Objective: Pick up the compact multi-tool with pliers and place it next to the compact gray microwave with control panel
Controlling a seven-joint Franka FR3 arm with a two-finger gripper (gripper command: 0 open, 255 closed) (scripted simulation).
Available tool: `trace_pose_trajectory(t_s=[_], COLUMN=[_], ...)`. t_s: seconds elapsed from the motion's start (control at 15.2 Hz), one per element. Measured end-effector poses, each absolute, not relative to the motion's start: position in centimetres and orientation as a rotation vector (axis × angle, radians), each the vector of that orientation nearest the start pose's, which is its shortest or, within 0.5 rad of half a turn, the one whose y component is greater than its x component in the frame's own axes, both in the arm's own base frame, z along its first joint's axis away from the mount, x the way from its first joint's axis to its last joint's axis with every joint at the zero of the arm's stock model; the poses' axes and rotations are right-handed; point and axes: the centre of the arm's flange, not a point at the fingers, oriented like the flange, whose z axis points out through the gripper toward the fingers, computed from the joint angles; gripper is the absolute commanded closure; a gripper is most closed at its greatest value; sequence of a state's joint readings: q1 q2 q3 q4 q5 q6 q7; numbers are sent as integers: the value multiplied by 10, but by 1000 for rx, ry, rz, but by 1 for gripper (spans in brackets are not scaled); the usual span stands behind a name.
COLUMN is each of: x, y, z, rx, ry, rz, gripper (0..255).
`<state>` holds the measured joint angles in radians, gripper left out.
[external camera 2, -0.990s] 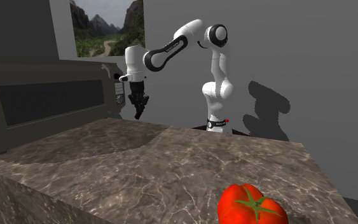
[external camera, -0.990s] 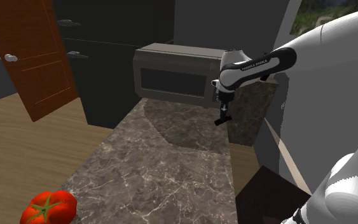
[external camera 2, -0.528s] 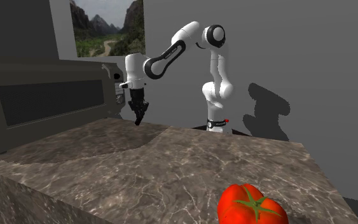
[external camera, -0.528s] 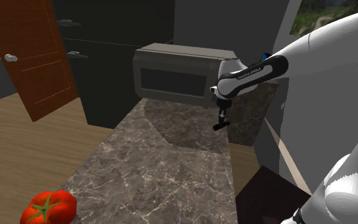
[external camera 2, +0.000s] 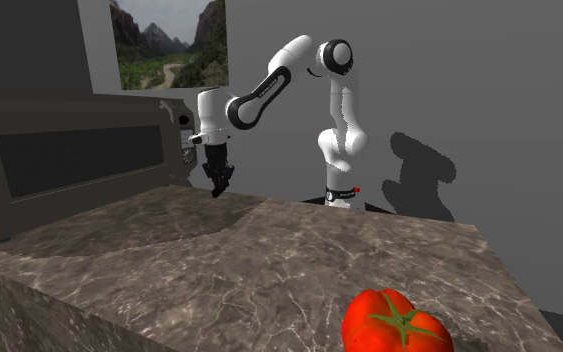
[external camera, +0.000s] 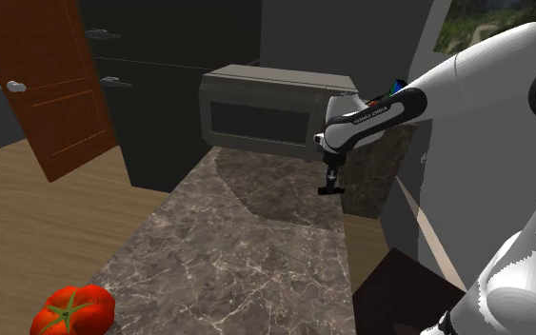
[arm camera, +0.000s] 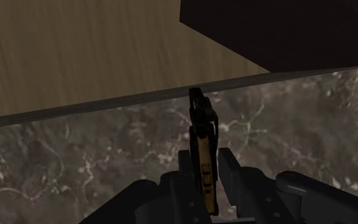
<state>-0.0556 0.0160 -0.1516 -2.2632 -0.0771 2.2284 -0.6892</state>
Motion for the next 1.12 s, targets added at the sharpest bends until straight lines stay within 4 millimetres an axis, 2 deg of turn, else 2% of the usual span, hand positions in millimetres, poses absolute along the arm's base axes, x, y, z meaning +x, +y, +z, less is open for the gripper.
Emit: trace_pose_trajectory(t_s=[0.07, 0.13, 0.53, 0.86, 1.12], x=[504, 504, 504, 507, 507], y=[-108, -108, -108, -105, -105], z=[349, 349, 349, 392, 399], rx=[-3063, -3063, -3063, -3063, -3063], ry=[-832, -832, -832, -833, -832], rz=[115, 115, 115, 113, 115], gripper=[255, 0, 0, 0, 0])
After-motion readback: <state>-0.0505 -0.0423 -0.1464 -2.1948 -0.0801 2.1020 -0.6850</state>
